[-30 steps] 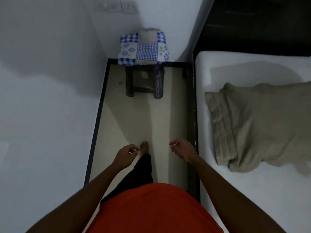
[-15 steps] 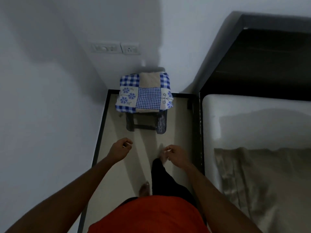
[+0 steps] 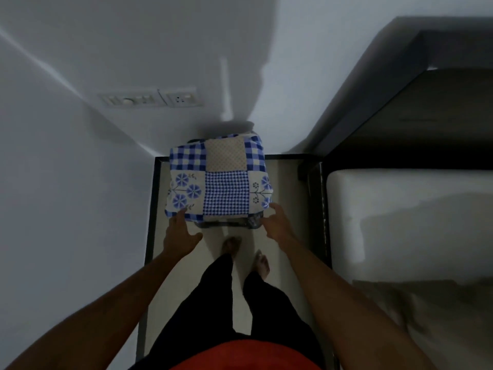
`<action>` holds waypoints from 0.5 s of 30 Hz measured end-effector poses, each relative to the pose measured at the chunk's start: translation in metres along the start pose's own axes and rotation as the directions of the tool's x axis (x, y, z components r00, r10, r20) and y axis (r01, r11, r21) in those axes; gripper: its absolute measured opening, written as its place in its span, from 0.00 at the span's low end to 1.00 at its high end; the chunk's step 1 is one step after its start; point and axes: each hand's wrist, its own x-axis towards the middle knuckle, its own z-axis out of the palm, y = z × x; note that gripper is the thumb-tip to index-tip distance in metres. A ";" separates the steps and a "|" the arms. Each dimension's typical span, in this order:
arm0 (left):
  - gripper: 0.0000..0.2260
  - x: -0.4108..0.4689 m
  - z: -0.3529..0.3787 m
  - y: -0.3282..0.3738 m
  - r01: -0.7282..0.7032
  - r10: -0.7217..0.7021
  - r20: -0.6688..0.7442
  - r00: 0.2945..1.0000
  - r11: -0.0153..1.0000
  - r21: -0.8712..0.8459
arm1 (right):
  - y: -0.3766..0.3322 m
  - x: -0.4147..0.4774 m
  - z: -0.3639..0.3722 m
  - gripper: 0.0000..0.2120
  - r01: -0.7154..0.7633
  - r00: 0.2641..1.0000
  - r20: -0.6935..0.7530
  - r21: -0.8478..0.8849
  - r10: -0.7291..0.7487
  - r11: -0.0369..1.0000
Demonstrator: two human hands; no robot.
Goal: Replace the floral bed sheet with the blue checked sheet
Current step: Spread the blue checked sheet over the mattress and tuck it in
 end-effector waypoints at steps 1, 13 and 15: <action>0.44 0.015 0.001 0.002 -0.097 0.096 0.012 0.995 0.981 0.166 | -0.002 0.017 0.001 0.32 0.057 0.995 -0.084 -0.035 -0.060 0.998; 0.32 0.137 0.028 -0.002 -0.470 0.428 0.260 0.866 0.517 0.715 | 0.029 0.131 0.081 0.32 0.380 0.792 0.117 -0.863 -0.599 0.333; 0.21 0.140 0.012 0.016 -0.510 0.466 0.260 0.846 0.561 0.652 | 0.017 0.133 0.072 0.23 0.390 0.769 0.106 -0.859 -0.630 0.331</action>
